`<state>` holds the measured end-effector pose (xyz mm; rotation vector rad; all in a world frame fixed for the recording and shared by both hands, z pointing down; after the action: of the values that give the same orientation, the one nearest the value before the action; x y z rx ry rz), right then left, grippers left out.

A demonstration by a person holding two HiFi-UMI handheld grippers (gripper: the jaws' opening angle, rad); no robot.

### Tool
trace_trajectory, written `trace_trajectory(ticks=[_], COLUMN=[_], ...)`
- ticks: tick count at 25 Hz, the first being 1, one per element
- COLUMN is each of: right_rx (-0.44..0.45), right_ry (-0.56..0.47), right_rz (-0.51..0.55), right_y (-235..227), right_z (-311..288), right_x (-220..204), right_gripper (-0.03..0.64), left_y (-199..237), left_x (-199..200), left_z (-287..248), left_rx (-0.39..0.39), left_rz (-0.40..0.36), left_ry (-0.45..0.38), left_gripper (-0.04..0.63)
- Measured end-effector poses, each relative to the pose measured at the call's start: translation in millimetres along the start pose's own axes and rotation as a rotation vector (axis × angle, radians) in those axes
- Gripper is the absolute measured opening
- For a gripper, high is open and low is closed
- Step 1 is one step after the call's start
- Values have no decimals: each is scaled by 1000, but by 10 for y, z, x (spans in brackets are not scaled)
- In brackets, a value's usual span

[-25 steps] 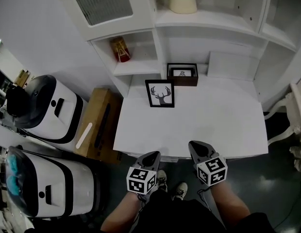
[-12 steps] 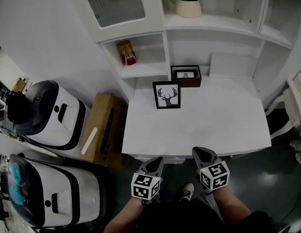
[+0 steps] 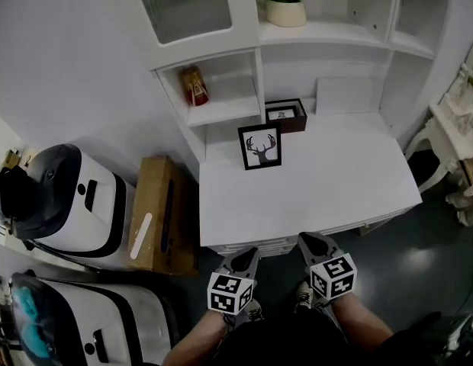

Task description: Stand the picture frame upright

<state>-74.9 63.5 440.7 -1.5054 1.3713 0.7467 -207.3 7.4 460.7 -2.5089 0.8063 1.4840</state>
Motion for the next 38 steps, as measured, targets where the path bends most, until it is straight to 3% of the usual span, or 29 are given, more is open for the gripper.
trace_trajectory(ticks=[19, 38], right_rx=[-135, -138], right_ry=[-21, -9], right_rz=[-58, -49], right_y=[667, 857], right_z=[27, -68], right_x=[-367, -391], right_gripper=[3, 3], left_y=[290, 420], left_x=[-324, -402], left_z=[362, 452], left_rx=[-130, -141], left_rz=[-42, -38], left_ry=[20, 15], left_gripper=[6, 5])
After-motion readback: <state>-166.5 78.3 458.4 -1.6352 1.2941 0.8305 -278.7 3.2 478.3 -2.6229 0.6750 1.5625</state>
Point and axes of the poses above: the fingertips, and each gripper's own axes: z backward along the fingers, y to its left, x out of its top, the point moved 2 cm from there along z, backward along the fingers, and after that the axes turned 6 degrees about x, right-handed, at the moved point
